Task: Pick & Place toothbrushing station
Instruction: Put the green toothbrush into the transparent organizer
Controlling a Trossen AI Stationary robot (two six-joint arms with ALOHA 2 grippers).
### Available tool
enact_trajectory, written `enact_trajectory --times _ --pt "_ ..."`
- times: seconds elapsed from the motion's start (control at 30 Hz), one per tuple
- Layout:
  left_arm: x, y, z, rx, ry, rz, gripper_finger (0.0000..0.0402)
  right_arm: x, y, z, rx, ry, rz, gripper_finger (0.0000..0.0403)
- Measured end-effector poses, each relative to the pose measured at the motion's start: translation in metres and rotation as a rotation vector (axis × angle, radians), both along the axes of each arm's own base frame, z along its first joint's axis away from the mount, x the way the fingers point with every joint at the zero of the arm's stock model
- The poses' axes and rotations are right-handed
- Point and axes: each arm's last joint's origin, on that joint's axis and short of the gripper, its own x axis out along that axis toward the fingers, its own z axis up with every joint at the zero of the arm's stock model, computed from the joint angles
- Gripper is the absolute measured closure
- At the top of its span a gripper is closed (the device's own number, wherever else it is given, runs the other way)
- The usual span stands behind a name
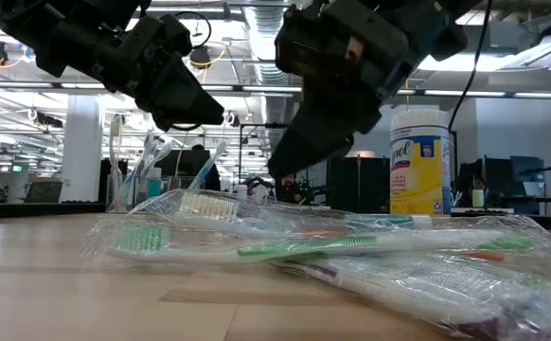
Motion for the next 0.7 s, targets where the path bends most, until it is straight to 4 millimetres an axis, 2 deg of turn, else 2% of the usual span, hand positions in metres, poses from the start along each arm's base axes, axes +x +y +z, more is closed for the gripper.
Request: enact_trajectory --times 0.13,0.23,0.4,0.53,0.7 --pt "0.000 0.000 0.000 0.000 -0.003 0.000 0.0285 0.003 0.001 -0.009 0.011 0.009 -0.011 0.0329" --pt "0.000 0.000 0.000 0.000 -0.004 0.000 0.0285 0.004 0.001 -0.007 0.019 -0.010 -0.011 0.0329" --pt "0.000 0.000 0.000 0.000 -0.005 0.000 0.0285 0.006 0.002 -0.014 0.018 -0.010 -0.010 0.0329" --pt "0.000 0.000 0.000 0.000 -0.005 0.000 0.0285 0.006 0.002 -0.026 0.015 0.032 -0.019 0.0329" --pt "0.000 0.000 0.001 0.000 -0.005 0.000 0.0285 0.007 0.002 -0.022 0.021 0.010 -0.020 0.0329"
